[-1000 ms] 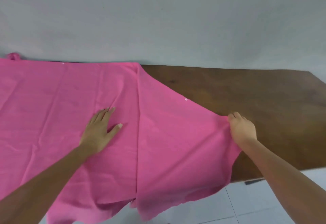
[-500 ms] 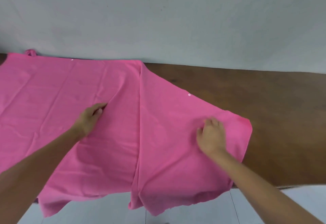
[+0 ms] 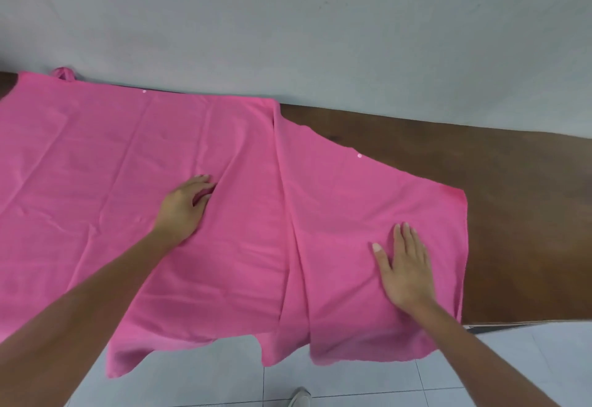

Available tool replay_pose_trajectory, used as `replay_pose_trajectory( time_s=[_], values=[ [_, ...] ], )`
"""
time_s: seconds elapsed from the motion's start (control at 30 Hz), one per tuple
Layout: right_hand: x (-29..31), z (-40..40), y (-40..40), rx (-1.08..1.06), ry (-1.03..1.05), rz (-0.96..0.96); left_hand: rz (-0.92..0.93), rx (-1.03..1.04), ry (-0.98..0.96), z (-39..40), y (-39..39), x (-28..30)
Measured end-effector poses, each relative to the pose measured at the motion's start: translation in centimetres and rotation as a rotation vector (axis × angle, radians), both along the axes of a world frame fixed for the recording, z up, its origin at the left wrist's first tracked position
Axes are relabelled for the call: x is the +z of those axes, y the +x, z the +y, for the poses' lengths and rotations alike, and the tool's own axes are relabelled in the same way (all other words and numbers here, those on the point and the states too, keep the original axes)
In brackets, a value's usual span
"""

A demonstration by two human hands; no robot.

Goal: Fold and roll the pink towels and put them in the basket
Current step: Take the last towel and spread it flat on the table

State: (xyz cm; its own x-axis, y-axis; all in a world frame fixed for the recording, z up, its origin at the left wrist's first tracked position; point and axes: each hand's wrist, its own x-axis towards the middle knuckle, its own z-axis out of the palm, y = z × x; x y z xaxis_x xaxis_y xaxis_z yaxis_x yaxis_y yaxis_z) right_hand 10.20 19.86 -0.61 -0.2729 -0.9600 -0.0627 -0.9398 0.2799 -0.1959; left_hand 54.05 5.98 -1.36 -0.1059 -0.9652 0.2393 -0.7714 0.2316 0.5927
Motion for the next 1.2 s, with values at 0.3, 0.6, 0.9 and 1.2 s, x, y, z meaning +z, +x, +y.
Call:
replay_pose_trajectory(
  time_s=[0.3, 0.6, 0.9, 1.2],
  values=[
    [-0.3, -6.8, -8.5, 0.113, 0.020, 0.090, -0.045, -0.013, 0.048, 0.1, -0.1, -0.3],
    [2.4, -7.8, -2.3, -0.228, -0.272, 0.095, -0.157, -0.178, 0.021, 0.4, -0.6, -0.5],
    [0.3, 2.8, 6.0, -0.013, 0.026, -0.039, -0.246, -0.258, 0.050, 0.3, -0.4, -0.5],
    [1.3, -1.7, -1.4, 0.046, 0.095, -0.037, -0.323, -0.248, 0.055, 0.7, -0.7, -0.2]
  ],
)
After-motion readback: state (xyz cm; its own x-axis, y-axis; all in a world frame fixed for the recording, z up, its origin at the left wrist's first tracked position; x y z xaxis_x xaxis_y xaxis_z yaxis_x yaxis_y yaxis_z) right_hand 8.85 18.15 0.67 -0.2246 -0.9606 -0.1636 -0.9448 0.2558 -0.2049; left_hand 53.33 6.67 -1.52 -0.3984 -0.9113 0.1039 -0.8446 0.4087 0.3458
